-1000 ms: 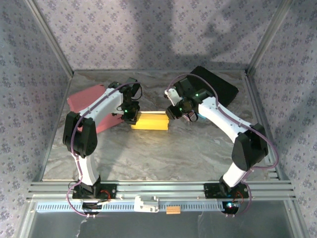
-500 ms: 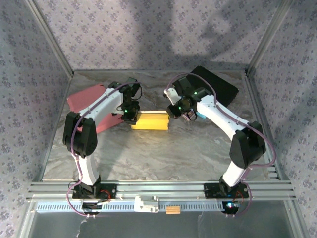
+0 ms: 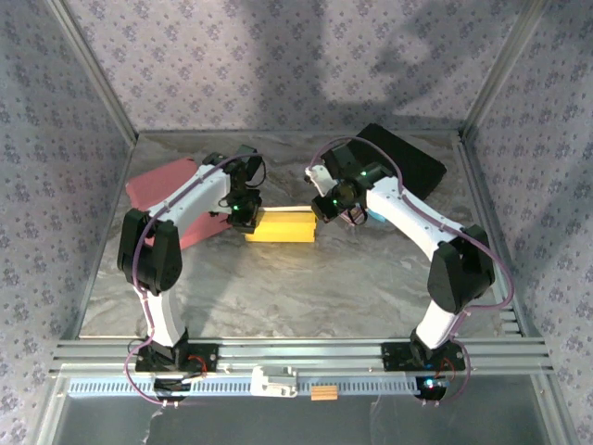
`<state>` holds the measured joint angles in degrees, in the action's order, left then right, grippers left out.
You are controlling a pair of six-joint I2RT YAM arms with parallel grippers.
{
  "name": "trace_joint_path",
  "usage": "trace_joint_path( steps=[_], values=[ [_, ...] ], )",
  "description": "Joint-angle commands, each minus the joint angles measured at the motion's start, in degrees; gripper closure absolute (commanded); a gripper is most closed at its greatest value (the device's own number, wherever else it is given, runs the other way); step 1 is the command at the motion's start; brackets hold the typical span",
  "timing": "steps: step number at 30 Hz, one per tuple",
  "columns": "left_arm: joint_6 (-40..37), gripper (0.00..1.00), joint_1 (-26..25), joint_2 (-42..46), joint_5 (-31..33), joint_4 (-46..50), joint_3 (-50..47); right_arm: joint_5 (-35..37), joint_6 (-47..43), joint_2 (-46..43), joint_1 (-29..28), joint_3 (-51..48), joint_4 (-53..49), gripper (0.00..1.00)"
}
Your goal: Fold the paper box
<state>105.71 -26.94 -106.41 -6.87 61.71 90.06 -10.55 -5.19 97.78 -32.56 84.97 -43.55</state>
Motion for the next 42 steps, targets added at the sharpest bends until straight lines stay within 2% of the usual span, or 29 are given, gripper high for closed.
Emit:
trace_joint_path(
  steps=[1,6,12,28,42],
  values=[
    [38.60,0.58,0.31,0.11,4.12,10.00,1.87,0.70,0.35,0.80,-0.33,2.03,-1.62,0.90],
    [38.52,0.56,0.34,0.06,3.96,9.57,1.81,1.23,2.54,1.22,-0.81,3.19,-2.20,0.98],
    [38.44,0.55,0.31,-0.04,3.54,8.64,1.52,1.90,8.07,1.71,-1.63,5.08,-3.25,1.00],
    [38.17,0.54,0.31,0.06,2.78,6.80,0.99,9.56,25.46,2.59,-3.69,3.32,-0.20,1.00],
    [36.90,0.52,0.40,-0.50,1.67,5.60,0.99,16.63,29.99,2.13,-7.33,-1.57,3.82,1.00]
  ],
)
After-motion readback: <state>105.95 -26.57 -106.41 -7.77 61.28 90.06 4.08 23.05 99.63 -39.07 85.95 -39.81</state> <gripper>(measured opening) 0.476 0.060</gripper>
